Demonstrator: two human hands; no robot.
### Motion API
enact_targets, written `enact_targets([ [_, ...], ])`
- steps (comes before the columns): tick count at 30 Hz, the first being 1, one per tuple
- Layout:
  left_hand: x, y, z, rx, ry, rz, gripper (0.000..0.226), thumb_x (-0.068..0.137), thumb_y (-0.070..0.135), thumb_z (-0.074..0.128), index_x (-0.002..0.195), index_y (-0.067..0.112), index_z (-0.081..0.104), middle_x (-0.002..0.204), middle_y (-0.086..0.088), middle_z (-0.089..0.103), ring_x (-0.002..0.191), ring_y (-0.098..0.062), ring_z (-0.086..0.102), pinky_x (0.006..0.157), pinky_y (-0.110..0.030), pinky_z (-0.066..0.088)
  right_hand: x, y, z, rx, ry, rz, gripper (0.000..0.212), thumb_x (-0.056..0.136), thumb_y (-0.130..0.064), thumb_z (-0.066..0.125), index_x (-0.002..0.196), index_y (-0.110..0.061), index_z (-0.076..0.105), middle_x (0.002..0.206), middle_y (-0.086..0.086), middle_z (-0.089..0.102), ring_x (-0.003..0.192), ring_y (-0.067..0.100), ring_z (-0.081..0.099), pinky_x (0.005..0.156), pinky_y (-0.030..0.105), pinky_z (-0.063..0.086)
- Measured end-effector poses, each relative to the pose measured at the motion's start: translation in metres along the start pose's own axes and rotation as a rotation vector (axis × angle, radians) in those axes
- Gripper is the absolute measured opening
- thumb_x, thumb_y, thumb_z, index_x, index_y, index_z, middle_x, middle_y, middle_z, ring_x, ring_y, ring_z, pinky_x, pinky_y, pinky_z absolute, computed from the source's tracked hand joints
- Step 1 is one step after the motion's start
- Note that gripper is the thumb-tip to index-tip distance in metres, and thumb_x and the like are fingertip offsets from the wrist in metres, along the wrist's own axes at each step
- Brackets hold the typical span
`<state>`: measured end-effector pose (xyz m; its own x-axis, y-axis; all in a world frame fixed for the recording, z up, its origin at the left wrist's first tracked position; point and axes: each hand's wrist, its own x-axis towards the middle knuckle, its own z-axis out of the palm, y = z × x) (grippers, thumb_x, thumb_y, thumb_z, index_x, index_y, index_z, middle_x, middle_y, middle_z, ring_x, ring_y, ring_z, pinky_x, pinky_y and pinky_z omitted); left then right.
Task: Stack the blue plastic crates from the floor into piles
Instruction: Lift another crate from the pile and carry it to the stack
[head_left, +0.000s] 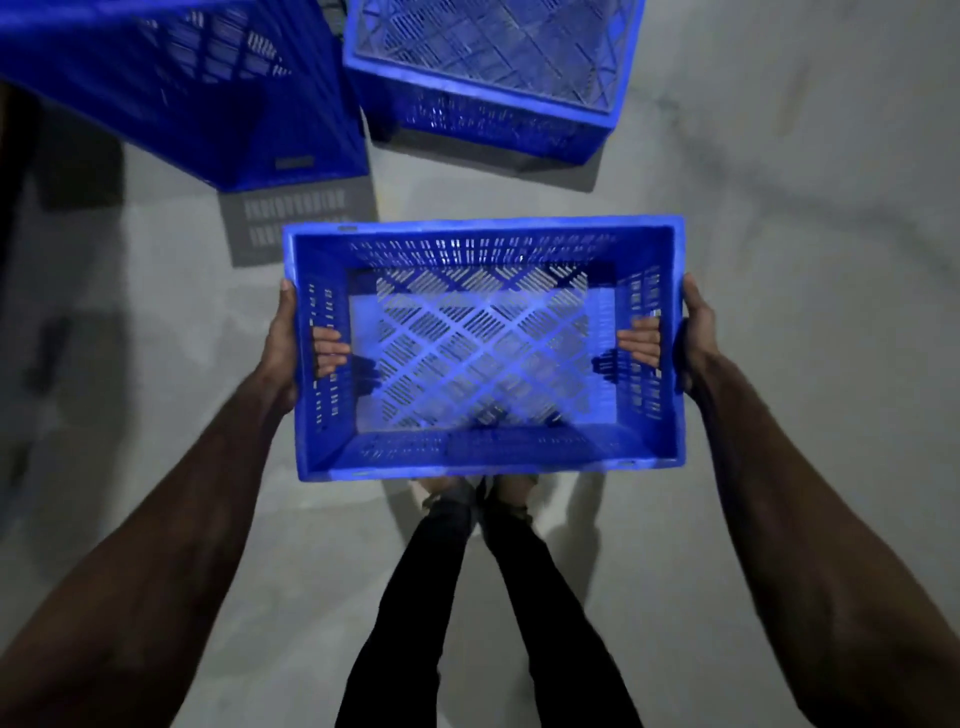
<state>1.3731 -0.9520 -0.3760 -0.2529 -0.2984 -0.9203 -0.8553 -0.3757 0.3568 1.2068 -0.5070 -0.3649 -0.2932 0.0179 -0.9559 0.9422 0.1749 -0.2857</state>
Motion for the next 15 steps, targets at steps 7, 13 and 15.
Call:
enact_targets([
  [7, -0.156, 0.054, -0.002, 0.024, -0.065, 0.047, 0.094, 0.089, 0.087, 0.019, 0.083, 0.004, 0.064, 0.061, -0.009, 0.066, 0.047, -0.017, 0.063, 0.045, -0.022, 0.049, -0.175, -0.018, -0.039, 0.043, 0.043, -0.04, 0.086, 0.089, -0.079, 0.024, 0.098, -0.003, 0.064, 0.076, 0.012, 0.077, 0.066, 0.021, 0.074, 0.065, 0.028, 0.052],
  [13, -0.271, 0.079, -0.007, 0.03, -0.08, 0.115, 0.091, 0.09, 0.085, 0.021, 0.089, 0.005, 0.064, 0.066, -0.012, 0.066, 0.045, -0.016, 0.061, 0.044, -0.021, 0.047, -0.305, -0.024, -0.067, 0.141, 0.031, -0.092, 0.084, 0.09, -0.076, 0.03, 0.099, 0.0, 0.064, 0.076, 0.014, 0.076, 0.064, 0.022, 0.074, 0.053, 0.021, 0.056],
  [15, -0.303, 0.084, -0.013, 0.026, -0.072, 0.129, 0.09, 0.089, 0.085, 0.023, 0.089, 0.005, 0.063, 0.061, -0.009, 0.067, 0.045, -0.016, 0.061, 0.044, -0.022, 0.046, -0.34, -0.024, -0.075, 0.185, 0.016, -0.122, 0.084, 0.089, -0.077, 0.033, 0.099, 0.0, 0.065, 0.077, 0.015, 0.076, 0.064, 0.022, 0.074, 0.053, 0.022, 0.056],
])
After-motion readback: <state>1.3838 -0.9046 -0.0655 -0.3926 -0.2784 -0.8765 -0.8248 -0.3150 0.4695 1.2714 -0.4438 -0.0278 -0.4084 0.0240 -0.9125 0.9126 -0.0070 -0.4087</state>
